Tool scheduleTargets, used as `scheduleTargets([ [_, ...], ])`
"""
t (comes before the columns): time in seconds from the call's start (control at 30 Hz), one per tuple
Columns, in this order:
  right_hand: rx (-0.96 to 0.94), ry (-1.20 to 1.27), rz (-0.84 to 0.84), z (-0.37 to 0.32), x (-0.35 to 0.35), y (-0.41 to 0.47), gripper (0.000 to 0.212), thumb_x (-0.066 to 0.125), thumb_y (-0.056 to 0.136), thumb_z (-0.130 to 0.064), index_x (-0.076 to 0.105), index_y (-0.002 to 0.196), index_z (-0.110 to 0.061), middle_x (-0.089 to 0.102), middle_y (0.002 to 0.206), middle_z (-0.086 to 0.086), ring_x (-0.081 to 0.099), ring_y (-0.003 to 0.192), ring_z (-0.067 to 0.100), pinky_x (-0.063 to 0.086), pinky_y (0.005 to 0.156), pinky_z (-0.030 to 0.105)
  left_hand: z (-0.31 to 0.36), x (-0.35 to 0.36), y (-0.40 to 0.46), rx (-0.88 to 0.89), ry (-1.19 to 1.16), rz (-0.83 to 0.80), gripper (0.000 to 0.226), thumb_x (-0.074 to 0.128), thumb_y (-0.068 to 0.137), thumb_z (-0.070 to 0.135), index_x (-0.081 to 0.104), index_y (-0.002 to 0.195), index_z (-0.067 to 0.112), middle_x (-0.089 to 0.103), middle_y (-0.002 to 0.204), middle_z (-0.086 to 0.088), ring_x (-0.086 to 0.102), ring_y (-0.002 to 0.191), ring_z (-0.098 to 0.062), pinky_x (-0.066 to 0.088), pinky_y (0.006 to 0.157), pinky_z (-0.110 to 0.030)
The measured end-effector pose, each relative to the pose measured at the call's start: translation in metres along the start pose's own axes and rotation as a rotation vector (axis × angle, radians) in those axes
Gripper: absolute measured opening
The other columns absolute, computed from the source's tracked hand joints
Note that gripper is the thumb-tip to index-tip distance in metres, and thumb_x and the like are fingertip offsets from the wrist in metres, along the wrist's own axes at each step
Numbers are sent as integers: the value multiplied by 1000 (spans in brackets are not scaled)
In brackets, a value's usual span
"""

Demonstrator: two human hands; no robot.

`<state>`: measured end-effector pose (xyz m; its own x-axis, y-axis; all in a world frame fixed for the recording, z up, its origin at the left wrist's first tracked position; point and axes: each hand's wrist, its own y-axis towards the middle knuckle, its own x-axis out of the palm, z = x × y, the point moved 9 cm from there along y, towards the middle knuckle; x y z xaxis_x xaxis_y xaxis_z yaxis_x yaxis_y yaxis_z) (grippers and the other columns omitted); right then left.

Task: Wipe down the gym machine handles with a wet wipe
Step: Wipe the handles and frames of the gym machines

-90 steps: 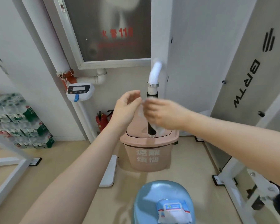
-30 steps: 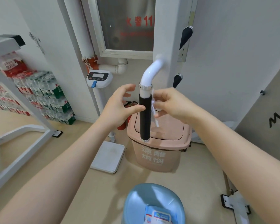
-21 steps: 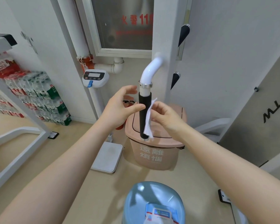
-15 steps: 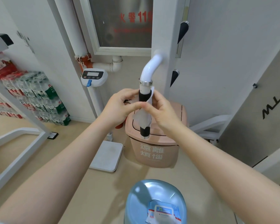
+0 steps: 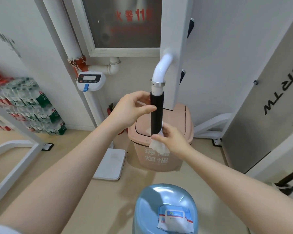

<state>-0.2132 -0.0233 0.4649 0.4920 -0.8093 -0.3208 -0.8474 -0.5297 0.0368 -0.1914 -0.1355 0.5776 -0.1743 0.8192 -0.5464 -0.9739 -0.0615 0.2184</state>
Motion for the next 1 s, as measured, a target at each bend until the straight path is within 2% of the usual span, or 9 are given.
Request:
scheduleTargets([
  [0.1,-104,16,150,-31,-25,6,34,71,79,-14,59,97,-39,71,96,-9,65,93,11,51,90,35,2,4,1,9,-18,-25,17,67,82,17,62,94,28,68,92,7,66,77,-7,51,84,-28],
  [0.2,-155,33,250,-39,-34,3,34,72,77,-18,59,100,-39,71,96,-1,64,92,21,50,85,36,4,8,2,24,-12,-38,17,67,82,18,63,94,28,68,91,9,65,86,-9,49,86,-29],
  [0.33,63,-185,108,14,-9,-11,37,73,77,-29,59,111,-22,68,103,-4,62,99,14,52,87,35,5,13,2,24,-33,-72,14,68,81,19,62,89,30,69,94,3,66,89,-13,50,90,-36],
  [0.43,7,-150,111,-10,-27,-2,23,77,74,-21,60,88,-29,66,83,-11,62,82,0,50,74,20,7,16,3,25,-65,-65,14,68,81,16,63,90,26,68,91,3,66,87,-13,50,89,-32],
  [0.5,-64,-25,198,-32,-38,2,25,76,73,-16,60,85,-30,64,78,-16,59,71,-8,47,69,13,7,16,3,17,-84,-58,14,68,81,13,64,92,21,67,88,5,64,82,-9,49,87,-28],
  [0.63,-5,-67,204,-6,-22,-10,35,74,76,-23,60,108,-23,69,101,-4,63,97,12,52,86,34,6,15,3,17,-72,-71,13,68,81,16,63,93,21,68,90,4,66,86,-12,50,89,-32],
  [0.73,103,-215,104,8,-18,-10,38,76,74,-29,62,108,-17,68,100,-2,64,96,14,54,82,32,6,14,3,20,-55,-71,13,68,82,19,63,92,26,69,92,4,66,90,-14,50,88,-34],
  [0.9,-127,-116,374,-60,-61,-10,19,74,75,-23,64,91,-21,70,83,7,62,77,20,50,72,33,3,18,3,-23,-162,-76,17,67,82,13,62,89,28,67,89,4,62,83,-13,50,72,-27],
  [1.0,-378,-413,590,-83,-76,-32,15,60,84,-24,66,89,-11,70,79,7,58,71,21,51,65,45,2,20,0,-7,-137,-81,17,63,86,18,62,94,32,69,97,4,65,92,-14,50,83,-30],
])
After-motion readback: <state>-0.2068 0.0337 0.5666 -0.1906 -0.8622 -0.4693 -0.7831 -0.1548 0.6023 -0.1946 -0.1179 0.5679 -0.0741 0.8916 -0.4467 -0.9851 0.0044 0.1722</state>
